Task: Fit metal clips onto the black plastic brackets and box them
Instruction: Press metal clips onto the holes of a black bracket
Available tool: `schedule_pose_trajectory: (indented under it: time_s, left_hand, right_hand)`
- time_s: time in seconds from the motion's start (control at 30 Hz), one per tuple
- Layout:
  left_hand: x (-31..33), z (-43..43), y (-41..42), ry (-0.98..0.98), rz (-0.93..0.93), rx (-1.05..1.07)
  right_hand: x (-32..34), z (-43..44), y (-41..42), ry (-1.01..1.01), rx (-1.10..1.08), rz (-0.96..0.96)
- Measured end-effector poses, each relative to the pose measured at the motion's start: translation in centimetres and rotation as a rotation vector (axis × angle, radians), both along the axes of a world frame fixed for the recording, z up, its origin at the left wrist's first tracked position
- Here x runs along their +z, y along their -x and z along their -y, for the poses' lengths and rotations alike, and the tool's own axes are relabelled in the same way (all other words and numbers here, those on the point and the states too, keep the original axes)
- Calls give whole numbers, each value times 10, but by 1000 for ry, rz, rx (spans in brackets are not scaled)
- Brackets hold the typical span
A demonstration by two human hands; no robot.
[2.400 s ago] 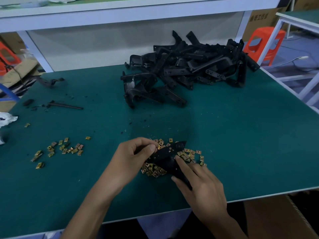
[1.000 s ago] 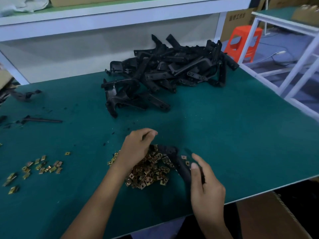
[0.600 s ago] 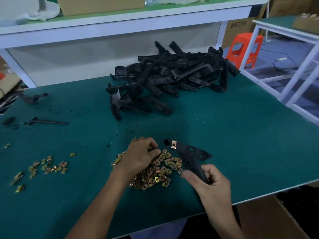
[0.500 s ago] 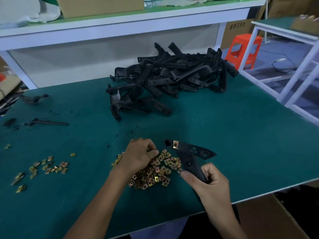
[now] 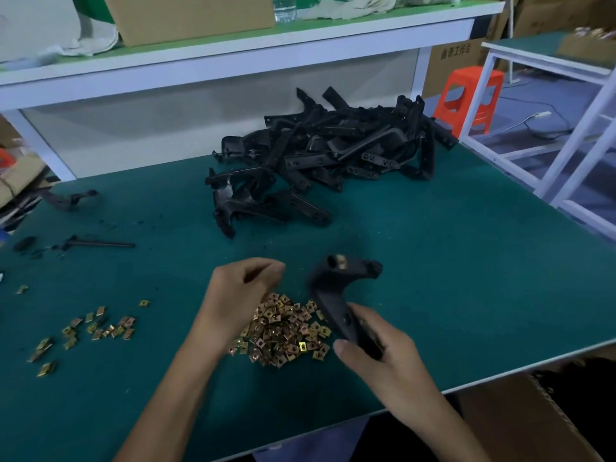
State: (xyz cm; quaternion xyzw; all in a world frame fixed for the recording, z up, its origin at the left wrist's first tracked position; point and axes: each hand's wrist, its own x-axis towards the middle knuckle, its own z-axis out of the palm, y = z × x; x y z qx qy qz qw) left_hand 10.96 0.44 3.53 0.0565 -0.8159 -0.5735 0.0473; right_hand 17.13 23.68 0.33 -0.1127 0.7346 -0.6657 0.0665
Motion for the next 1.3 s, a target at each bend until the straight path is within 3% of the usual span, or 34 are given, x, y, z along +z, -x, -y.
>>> schedule_pose_trajectory:
  time_s: [0.13, 0.23, 0.7, 1.3]
  left_hand:
    - [19, 15, -14, -291, 38, -51]
    - [24, 16, -24, -298, -5, -69]
    - [15, 10, -41, 56, 48, -164]
    - [10, 14, -48, -8, 137, -250]
  right_hand:
    - [-17, 5, 5, -576, -129, -464]
    - [-26, 14, 4, -734, -210, -591]
    - [-39, 24, -6, -807, -167, -658]
    - [-40, 23, -6, -883, -98, -668]
